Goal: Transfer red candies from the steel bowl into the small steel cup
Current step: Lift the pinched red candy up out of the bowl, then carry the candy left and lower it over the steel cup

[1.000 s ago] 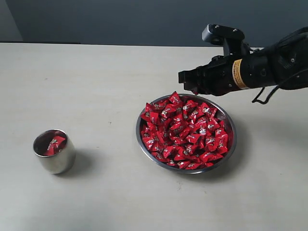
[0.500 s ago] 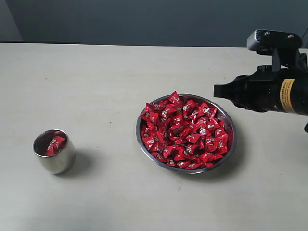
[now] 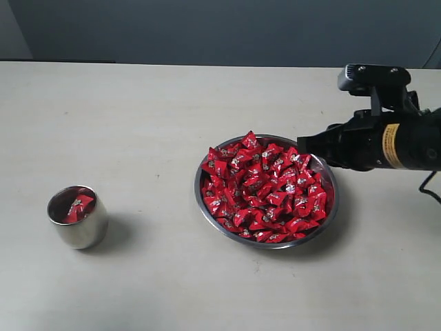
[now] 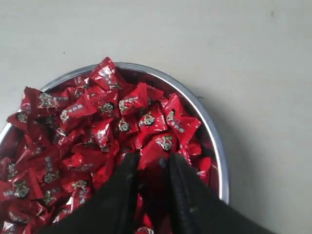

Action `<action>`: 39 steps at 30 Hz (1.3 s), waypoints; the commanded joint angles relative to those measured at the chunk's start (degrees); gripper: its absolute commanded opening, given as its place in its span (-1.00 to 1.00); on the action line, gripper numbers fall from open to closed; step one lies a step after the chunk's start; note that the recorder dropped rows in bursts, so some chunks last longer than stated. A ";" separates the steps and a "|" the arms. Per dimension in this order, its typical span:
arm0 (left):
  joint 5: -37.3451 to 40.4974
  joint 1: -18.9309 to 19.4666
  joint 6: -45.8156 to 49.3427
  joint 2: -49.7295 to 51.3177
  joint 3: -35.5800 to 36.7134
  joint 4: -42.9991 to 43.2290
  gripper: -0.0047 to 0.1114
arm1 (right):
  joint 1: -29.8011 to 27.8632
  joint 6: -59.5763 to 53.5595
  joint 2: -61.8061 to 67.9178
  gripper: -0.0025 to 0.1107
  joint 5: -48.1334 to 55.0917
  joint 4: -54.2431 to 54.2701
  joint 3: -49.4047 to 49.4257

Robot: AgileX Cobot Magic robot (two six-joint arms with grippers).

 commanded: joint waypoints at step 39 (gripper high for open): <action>-0.34 0.03 -0.07 -0.26 0.22 0.06 -0.91 | 22.40 -18.17 38.42 -0.67 -41.53 4.73 -48.03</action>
